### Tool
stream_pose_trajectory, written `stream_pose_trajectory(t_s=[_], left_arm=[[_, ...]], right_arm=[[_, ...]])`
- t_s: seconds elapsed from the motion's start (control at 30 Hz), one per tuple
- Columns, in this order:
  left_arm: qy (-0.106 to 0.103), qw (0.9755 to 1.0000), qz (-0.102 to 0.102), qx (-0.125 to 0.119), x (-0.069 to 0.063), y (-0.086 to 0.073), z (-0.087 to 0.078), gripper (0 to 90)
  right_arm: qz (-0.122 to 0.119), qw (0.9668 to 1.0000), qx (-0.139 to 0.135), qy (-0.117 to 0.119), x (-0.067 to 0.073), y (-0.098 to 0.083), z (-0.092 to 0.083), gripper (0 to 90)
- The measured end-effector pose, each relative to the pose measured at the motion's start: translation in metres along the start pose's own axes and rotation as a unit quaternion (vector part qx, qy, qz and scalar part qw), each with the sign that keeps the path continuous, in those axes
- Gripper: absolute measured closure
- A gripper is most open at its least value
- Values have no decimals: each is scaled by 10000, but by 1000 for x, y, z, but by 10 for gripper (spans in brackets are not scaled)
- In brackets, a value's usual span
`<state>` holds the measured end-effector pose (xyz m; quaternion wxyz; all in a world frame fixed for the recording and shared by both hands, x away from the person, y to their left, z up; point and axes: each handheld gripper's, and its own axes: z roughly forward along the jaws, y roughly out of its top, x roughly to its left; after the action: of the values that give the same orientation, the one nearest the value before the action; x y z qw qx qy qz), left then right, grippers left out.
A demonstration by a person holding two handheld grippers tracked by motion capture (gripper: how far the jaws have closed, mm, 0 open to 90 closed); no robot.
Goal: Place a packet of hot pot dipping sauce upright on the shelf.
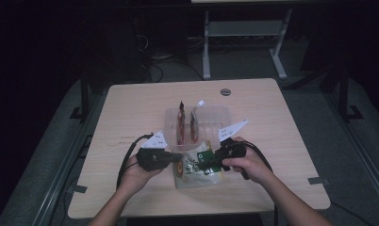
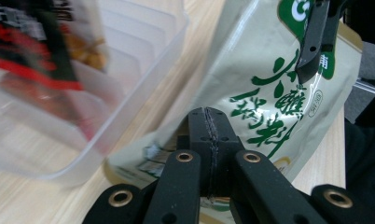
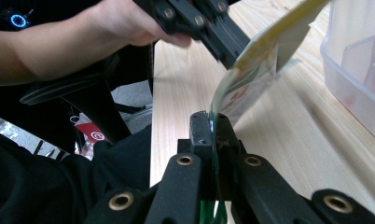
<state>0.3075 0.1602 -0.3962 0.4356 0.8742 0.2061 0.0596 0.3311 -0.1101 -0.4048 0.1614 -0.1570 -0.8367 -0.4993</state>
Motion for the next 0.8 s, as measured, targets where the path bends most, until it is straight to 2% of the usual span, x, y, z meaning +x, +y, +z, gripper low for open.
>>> stream_pose_trajectory(t_s=[0.2, 0.33, 0.37, 0.4, 0.43, 0.53, 0.57, 0.6, 0.8], left_arm=[[-22, 9999, 128, 90, -5, 4, 15, 899], [-241, 9996, 104, 93, -7, 9, 29, 900], [-241, 9996, 104, 93, -7, 9, 29, 900], [-341, 9992, 160, 101, -12, 11, 36, 900], [-341, 9992, 160, 101, -12, 11, 36, 900], [-519, 9982, 225, 191, -20, 12, 43, 900], [-581, 9975, 294, 267, -24, 12, 46, 900], [-598, 9974, 278, 275, -25, 11, 47, 900], [-581, 9977, 252, 255, -21, 9, 45, 899]], right_arm=[[-86, 10000, -35, -6, 1, 3, -2, 900], [-121, 9999, -26, -31, 4, 4, -5, 900], [-121, 9999, -26, -31, 4, 4, -5, 900], [-105, 9999, -64, -31, 5, 5, -5, 900], [-105, 9999, -64, -31, 5, 5, -5, 900], [-132, 9999, -87, 9, 7, 6, -5, 900], [-250, 9996, -110, 35, 6, 6, -4, 900], [-181, 9998, -83, 55, 7, 6, -5, 900], [-160, 9998, -84, 15, 9, 5, -10, 900]])
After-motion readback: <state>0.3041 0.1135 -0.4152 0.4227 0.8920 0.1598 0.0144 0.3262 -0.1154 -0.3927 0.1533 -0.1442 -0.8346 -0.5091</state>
